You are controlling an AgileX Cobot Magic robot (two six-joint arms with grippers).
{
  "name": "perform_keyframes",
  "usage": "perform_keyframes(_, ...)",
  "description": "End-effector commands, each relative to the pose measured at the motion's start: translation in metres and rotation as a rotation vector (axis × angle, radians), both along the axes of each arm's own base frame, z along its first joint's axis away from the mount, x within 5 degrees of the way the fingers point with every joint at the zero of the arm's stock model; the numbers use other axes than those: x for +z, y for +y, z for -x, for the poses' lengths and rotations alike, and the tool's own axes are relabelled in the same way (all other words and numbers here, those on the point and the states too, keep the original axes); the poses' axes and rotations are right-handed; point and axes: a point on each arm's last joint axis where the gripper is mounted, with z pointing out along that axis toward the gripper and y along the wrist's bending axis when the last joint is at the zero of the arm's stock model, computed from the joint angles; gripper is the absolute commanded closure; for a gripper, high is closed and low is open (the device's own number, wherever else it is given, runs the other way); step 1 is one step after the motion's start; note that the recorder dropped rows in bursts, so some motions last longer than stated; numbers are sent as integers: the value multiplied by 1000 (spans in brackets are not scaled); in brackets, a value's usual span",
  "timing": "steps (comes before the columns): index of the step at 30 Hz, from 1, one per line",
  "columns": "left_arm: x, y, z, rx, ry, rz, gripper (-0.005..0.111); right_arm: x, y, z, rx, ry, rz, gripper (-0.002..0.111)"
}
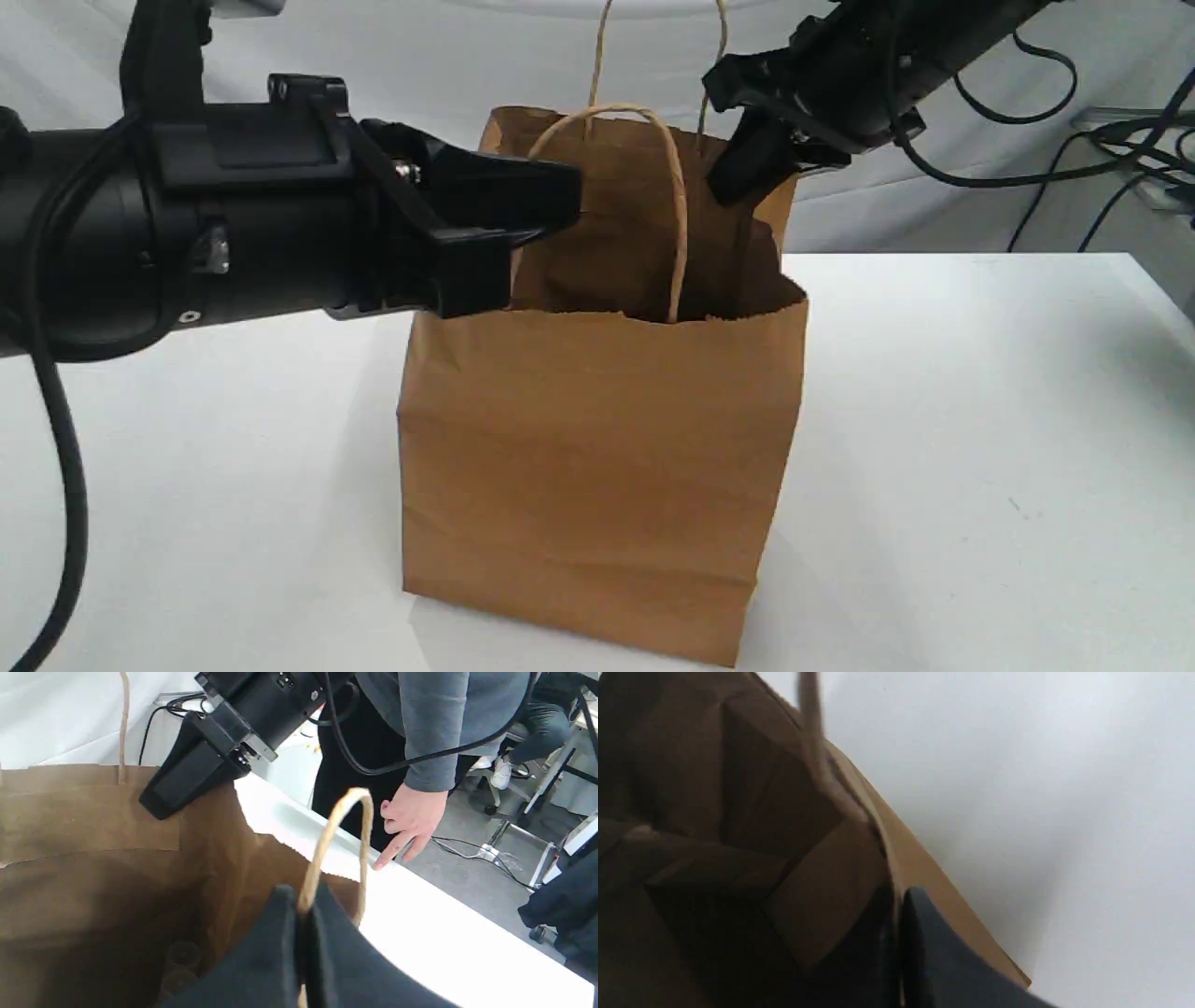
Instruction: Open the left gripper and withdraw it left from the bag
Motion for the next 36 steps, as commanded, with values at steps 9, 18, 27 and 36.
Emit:
perform_keyframes(9, -5, -3, 0, -34, 36, 22, 99, 0, 1, 0, -3, 0, 2, 108)
perform_keyframes(18, -6, -3, 1, -31, 76, 30, 52, 0, 1, 0, -3, 0, 2, 108)
perform_keyframes(27, -3, 3, 1, 26, 55, -4, 47, 0, 1, 0, -3, 0, 2, 108)
perform_keyframes(36, 34, 32, 24, 158, -124, -63, 47, 0, 1, 0, -3, 0, 2, 108)
